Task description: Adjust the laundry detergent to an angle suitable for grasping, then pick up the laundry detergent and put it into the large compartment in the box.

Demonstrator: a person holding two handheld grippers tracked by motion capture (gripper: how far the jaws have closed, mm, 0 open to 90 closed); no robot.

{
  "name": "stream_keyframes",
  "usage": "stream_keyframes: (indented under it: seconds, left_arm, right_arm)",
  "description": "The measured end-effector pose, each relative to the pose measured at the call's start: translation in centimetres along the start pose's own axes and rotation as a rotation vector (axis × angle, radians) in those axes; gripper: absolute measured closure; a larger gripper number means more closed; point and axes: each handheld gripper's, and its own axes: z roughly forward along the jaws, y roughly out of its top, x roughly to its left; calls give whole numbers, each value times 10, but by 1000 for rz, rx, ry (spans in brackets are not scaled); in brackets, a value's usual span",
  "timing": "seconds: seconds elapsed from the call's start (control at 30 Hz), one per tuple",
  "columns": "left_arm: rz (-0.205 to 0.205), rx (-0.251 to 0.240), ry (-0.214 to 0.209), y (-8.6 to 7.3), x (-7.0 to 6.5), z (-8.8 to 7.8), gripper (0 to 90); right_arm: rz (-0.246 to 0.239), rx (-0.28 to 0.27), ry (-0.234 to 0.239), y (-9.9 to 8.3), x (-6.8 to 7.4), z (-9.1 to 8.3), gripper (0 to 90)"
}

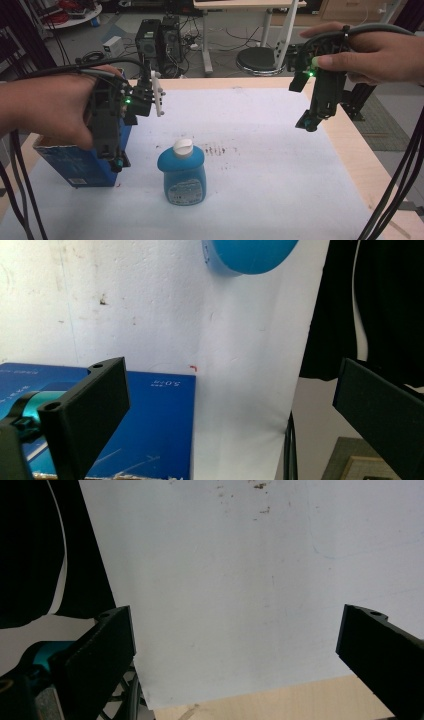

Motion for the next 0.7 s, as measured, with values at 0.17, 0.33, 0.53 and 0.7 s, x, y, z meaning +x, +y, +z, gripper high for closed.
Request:
stream_keyframes:
  seconds: [0.17,0.33,0.53,0.7]
  left_arm:
    - [-12,0,4,-2,2,-2,17]
    - [-6,-4,8,-1,2,-3,18]
    - [-7,-11,13,0,1,-4,17]
    - [-5,-6,8,1,2,-3,18]
  right_arm:
    - [3,2,-8,-3,-2,-4,14]
    - [-2,8,-2,-3,-3,-3,14]
    - [-12,18,-9,-2,-3,-3,14]
    - [-11,24,-8,-2,-4,-3,14]
